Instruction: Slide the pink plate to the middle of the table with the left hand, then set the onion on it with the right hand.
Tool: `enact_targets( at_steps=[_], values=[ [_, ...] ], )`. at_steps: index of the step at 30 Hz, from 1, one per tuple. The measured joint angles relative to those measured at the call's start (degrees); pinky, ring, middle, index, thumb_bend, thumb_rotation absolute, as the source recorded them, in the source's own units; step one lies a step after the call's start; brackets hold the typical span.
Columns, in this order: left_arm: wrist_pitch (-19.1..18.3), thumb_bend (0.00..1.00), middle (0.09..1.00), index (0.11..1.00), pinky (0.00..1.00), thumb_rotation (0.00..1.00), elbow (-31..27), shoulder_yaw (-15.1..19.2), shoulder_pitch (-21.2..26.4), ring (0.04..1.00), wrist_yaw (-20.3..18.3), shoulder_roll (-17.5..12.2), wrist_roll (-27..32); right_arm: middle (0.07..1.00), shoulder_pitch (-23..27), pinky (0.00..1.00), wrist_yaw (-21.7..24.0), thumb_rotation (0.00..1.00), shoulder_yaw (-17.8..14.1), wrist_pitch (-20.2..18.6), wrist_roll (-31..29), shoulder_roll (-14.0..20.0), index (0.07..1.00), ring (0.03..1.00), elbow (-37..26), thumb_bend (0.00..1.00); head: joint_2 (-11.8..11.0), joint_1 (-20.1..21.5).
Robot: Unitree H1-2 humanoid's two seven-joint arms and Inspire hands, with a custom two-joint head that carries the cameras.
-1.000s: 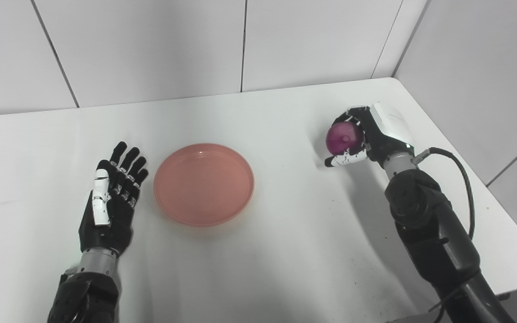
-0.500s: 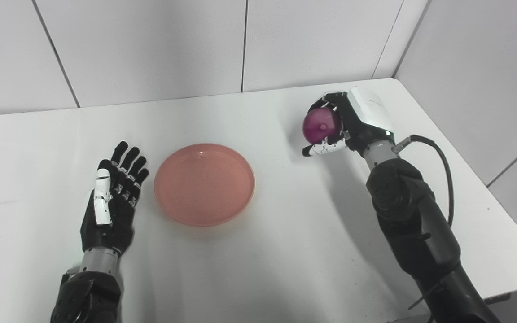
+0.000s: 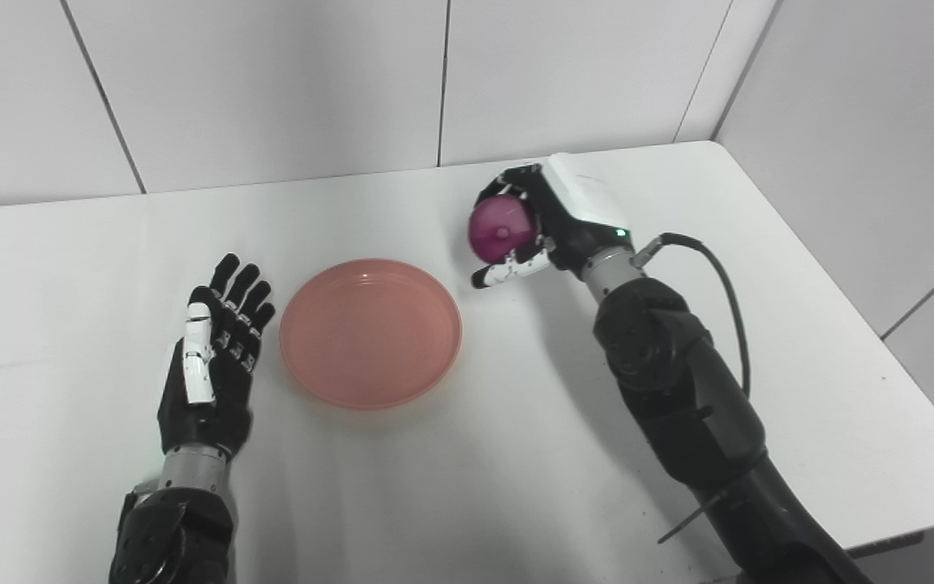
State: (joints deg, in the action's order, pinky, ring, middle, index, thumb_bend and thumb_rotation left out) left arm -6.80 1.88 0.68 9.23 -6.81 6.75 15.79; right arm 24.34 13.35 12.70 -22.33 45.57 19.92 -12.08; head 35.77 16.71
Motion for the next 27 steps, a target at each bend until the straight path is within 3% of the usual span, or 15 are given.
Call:
enact_targets(
  at_steps=[13,27],
  values=[
    [0.0,0.43,0.943,0.929,0.94,1.0,-1.0,-1.2,-0.8,0.936,2.3,2.1,-1.8,0.449,2.6,0.25,-0.7,0.14,5.7,1.3,1.0,-6.0,0.488,0.336,4.1,0.52,0.2,-4.5],
    [0.2,0.43,0.948,0.935,0.95,1.0,-1.3,-2.7,-1.1,0.944,4.6,3.2,-3.7,0.466,3.1,0.27,-2.5,0.14,8.2,4.9,-0.8,-8.1,0.488,0.357,10.4,0.52,0.4,-11.6]
  ],
)
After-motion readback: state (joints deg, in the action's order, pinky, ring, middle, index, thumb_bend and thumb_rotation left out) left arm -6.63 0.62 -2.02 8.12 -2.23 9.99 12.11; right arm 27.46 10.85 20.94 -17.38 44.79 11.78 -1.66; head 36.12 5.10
